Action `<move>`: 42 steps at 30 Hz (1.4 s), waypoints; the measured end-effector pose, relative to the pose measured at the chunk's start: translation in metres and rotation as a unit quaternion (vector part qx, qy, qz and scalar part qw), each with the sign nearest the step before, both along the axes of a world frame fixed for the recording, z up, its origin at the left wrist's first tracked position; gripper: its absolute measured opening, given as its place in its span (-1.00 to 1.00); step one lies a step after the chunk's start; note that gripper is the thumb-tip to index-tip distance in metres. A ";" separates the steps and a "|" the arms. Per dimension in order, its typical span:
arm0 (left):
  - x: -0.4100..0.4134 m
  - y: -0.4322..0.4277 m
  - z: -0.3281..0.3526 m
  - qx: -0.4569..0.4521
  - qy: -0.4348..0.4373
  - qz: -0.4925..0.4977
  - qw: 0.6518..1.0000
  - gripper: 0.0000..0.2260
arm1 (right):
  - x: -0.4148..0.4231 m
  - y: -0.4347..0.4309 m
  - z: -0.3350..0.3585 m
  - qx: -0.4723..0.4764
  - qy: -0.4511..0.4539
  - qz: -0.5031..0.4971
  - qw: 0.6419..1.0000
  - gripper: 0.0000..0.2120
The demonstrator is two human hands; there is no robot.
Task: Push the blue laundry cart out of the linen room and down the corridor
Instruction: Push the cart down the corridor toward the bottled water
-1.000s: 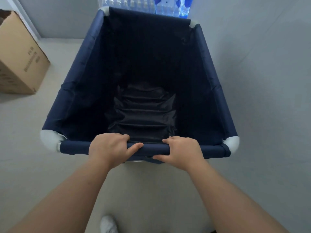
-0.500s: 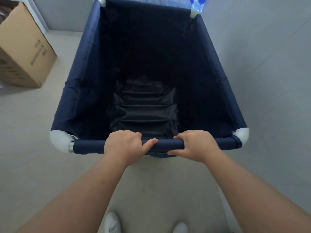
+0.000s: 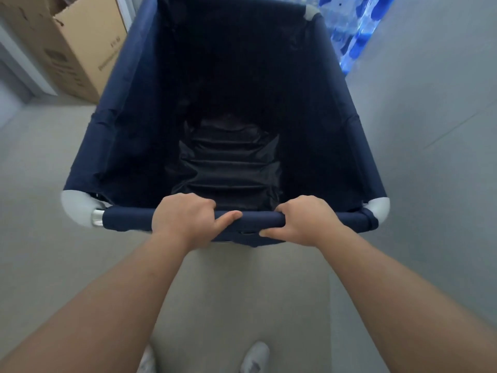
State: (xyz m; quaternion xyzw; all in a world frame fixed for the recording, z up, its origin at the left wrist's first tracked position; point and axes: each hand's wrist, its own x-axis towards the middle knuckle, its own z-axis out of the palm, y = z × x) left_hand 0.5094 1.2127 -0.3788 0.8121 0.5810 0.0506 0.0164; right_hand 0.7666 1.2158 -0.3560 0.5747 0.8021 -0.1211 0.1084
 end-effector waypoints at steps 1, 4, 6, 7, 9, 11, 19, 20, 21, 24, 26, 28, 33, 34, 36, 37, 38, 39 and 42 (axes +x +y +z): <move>0.001 -0.006 -0.001 0.003 0.000 0.001 1.000 -0.25 | 0.002 -0.002 0.000 -0.002 -0.003 0.003 1.000 -0.46; 0.004 -0.024 -0.003 0.011 0.001 0.009 1.000 -0.28 | 0.002 -0.010 -0.001 -0.005 -0.012 0.003 1.000 -0.51; 0.003 -0.034 -0.004 0.008 -0.002 0.011 1.000 -0.28 | -0.001 -0.017 0.000 -0.015 -0.020 -0.008 1.000 -0.54; 0.002 -0.038 -0.004 0.007 -0.007 0.010 1.000 -0.27 | -0.003 -0.022 0.000 -0.020 -0.023 -0.016 0.999 -0.55; -0.002 -0.046 -0.003 0.004 -0.014 0.001 1.000 -0.26 | -0.008 -0.035 0.001 -0.027 -0.029 -0.029 0.999 -0.53; -0.009 -0.056 -0.002 -0.003 -0.009 -0.014 1.000 -0.25 | -0.016 -0.052 0.002 -0.036 -0.029 -0.043 0.998 -0.49; -0.034 -0.075 0.001 0.016 0.010 -0.108 0.994 -0.23 | -0.046 -0.128 0.010 -0.061 -0.007 -0.138 0.989 -0.45; -0.034 -0.074 0.002 0.020 0.015 -0.120 0.992 -0.22 | -0.049 -0.135 0.012 -0.068 -0.009 -0.146 0.987 -0.49; -0.034 -0.074 0.003 0.019 0.019 -0.131 0.991 -0.21 | -0.051 -0.141 0.013 -0.081 -0.015 -0.151 0.985 -0.56; -0.030 -0.071 0.006 0.043 0.023 -0.167 0.985 -0.21 | -0.053 -0.153 0.015 -0.102 -0.027 -0.169 0.980 -0.77; -0.020 -0.067 0.011 0.041 0.031 -0.191 0.980 -0.21 | -0.049 -0.160 0.018 -0.100 -0.033 -0.190 0.976 -0.81; -0.011 -0.058 0.013 0.056 0.030 -0.206 0.977 -0.21 | -0.046 -0.161 0.017 -0.083 -0.027 -0.210 0.974 -0.82; -0.015 -0.029 0.003 0.058 0.036 -0.192 0.979 -0.20 | -0.052 -0.142 0.008 -0.057 -0.011 -0.207 0.977 -0.81; -0.018 -0.026 0.001 0.060 0.036 -0.190 0.979 -0.20 | -0.054 -0.138 0.006 -0.058 -0.006 -0.205 0.977 -0.81; -0.024 -0.018 -0.004 0.065 0.046 -0.185 0.979 -0.20 | -0.057 -0.129 0.003 -0.063 0.001 -0.203 0.977 -0.79; -0.026 -0.015 -0.005 0.065 0.053 -0.185 0.979 -0.20 | -0.059 -0.125 0.002 -0.065 0.000 -0.205 0.976 -0.79; -0.028 -0.014 -0.007 0.064 0.054 -0.183 0.980 -0.20 | -0.060 -0.121 0.001 -0.068 -0.002 -0.206 0.976 -0.80; -0.029 -0.011 -0.008 0.068 0.050 -0.180 0.980 -0.20 | -0.061 -0.116 0.000 -0.066 -0.003 -0.206 0.976 -0.82; -0.025 -0.005 -0.008 0.066 0.043 -0.172 0.982 -0.20 | -0.057 -0.105 0.001 -0.061 -0.020 -0.198 0.978 -0.89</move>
